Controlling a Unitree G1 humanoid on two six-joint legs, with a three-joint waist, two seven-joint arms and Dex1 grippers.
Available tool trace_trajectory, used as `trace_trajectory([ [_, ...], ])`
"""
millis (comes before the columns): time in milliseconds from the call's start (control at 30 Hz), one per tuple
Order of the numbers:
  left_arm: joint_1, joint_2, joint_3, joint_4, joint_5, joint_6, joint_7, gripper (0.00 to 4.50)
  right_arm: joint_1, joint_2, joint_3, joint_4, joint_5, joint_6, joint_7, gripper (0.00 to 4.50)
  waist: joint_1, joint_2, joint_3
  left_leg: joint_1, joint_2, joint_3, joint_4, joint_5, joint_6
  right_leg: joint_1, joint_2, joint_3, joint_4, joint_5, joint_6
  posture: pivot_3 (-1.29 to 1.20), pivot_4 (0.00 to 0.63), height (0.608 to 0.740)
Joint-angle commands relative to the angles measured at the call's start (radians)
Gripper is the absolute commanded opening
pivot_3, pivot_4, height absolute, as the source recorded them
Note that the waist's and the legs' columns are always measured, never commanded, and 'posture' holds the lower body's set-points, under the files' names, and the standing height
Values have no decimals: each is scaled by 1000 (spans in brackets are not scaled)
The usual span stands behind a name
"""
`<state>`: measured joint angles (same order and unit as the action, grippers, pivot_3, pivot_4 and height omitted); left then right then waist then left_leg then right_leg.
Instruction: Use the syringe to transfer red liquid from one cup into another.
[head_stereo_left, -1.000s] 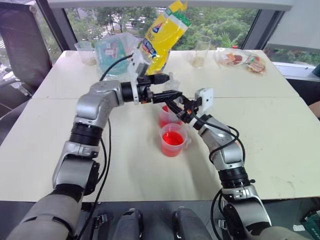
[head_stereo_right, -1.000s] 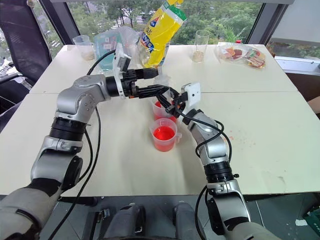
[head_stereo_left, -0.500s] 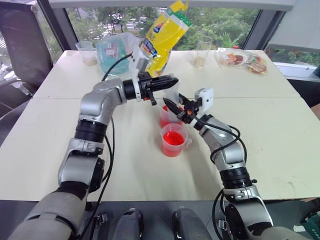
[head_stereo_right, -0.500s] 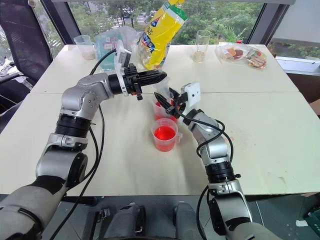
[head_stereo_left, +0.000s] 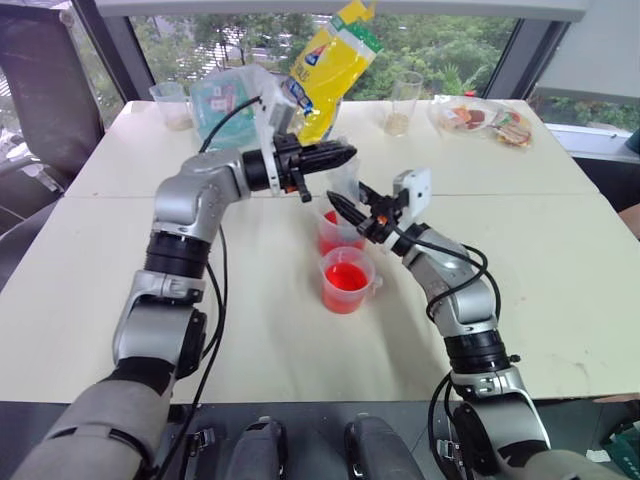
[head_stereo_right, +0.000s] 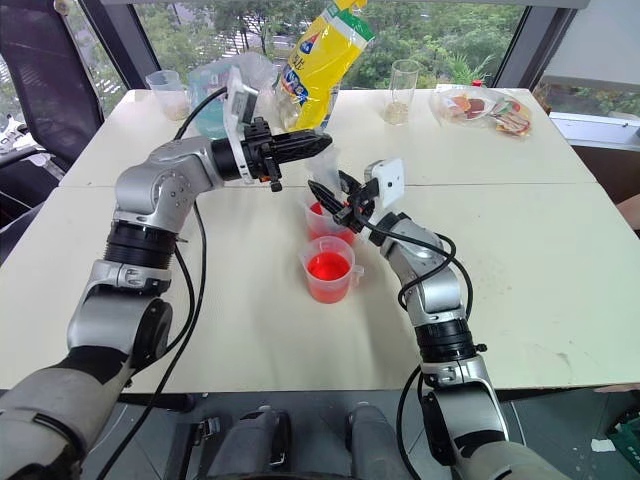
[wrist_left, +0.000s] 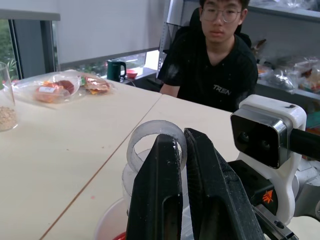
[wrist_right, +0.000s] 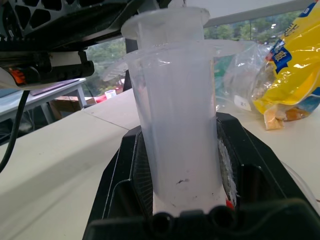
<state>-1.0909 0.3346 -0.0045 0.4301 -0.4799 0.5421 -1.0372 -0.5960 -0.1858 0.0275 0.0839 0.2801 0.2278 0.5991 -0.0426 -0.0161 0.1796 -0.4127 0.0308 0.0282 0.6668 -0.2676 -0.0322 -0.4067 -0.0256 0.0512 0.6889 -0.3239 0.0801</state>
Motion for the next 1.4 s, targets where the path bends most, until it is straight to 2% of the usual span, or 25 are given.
trace_trajectory([
  [33,-88,34,75,-30,-15,-60,15,84,31,-5,38,11,-2,34,30,1371,0,0,0,0,0,0,0,0,0,0,0,0,0,0,0,0,150,740],
  [500,-126,53,86,11,-6,-92,11,84,37,-6,42,21,-4,40,37,1371,0,0,0,0,0,0,0,0,0,0,0,0,0,0,0,0,150,740],
  [900,-102,54,86,-16,-17,-68,11,84,11,-6,29,20,1,32,33,1371,-1,0,0,0,0,0,0,0,0,0,0,0,0,0,0,0,150,740],
  [1033,-77,52,89,-28,-39,-34,9,1554,-18,5,3,28,23,38,19,1371,-1,0,0,0,0,0,0,0,0,0,0,0,0,0,0,0,150,740],
  [1200,-10,73,89,-60,-35,4,14,4106,-62,10,-29,40,41,42,4,1371,-2,0,0,0,0,0,0,0,0,0,0,0,0,0,0,0,150,740],
  [1233,0,80,89,-73,-33,8,14,4468,-68,9,-34,41,44,44,2,1371,-2,0,0,0,0,0,0,0,0,0,0,0,0,0,0,0,150,740],
  [1400,51,120,91,-142,-41,35,9,4468,-112,5,-61,60,54,35,-5,1371,-2,0,0,0,0,0,0,0,0,-1,0,0,2,0,0,0,150,740],
])
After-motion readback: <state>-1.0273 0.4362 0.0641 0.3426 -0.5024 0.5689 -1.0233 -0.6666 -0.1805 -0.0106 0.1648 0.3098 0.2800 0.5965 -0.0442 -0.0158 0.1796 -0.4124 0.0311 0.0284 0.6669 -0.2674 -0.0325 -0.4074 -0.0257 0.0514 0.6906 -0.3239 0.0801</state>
